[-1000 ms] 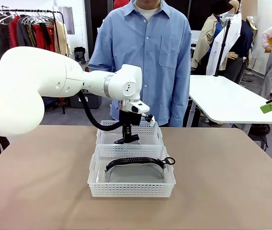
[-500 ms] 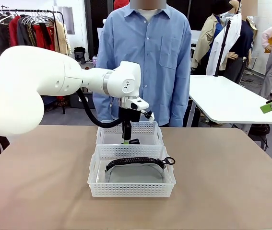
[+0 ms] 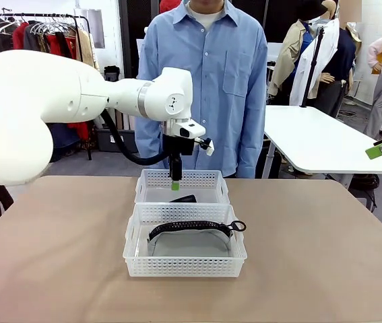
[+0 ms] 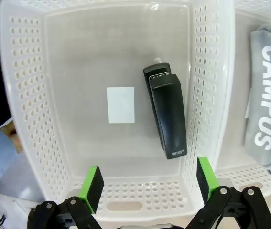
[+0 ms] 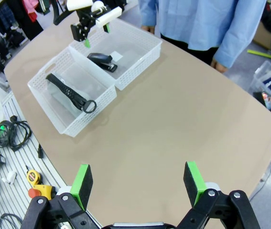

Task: Distribute items into two baskets.
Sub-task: Place the picked Stapler into the Organizing basket as instructed by the person.

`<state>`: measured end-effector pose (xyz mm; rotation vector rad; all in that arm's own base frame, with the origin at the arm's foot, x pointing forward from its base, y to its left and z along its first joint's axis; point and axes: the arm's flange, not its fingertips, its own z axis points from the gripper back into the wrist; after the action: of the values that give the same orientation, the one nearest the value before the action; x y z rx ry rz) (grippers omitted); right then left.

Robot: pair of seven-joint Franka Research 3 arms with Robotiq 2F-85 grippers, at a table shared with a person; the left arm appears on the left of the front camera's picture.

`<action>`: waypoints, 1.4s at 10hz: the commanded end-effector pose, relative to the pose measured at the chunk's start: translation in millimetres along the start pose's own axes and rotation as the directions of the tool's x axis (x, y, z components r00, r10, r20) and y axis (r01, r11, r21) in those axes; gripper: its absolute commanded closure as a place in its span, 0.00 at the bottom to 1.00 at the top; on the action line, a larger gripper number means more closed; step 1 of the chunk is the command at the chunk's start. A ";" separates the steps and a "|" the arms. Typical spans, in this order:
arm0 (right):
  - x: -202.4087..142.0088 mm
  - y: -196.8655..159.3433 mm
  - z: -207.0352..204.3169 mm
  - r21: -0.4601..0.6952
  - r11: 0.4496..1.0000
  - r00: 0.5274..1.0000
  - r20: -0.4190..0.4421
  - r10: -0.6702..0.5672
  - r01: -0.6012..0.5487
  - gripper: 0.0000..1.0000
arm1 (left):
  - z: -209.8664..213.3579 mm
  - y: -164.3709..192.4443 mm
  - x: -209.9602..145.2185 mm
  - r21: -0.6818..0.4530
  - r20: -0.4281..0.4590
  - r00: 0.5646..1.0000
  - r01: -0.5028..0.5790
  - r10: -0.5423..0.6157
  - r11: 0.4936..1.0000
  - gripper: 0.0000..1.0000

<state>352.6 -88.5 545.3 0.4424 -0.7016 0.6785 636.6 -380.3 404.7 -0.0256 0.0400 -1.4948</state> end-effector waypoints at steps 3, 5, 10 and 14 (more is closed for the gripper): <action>0.2 0.3 -0.5 0.007 1.000 1.000 0.010 0.005 -0.005 0.00 | 8.8 -2.3 -0.7 0.009 0.003 1.000 0.001 -0.001 1.000 0.00; 0.2 0.3 -0.5 0.007 1.000 1.000 0.010 0.005 -0.005 0.00 | 8.8 -2.3 -0.7 0.009 0.003 1.000 0.001 -0.001 1.000 0.00; 0.2 0.3 -0.5 0.007 1.000 1.000 0.010 0.005 -0.005 0.00 | 8.8 -2.3 -0.7 0.009 0.003 1.000 0.001 -0.001 1.000 0.00; 0.2 0.3 -0.5 0.007 1.000 1.000 0.010 0.005 -0.005 0.00 | 8.8 -2.3 -0.7 0.009 0.003 1.000 0.001 -0.001 1.000 0.00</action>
<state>352.6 -88.5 545.3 0.4424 -0.7016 0.6785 633.6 -380.2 410.5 -0.0213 0.0377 -1.4984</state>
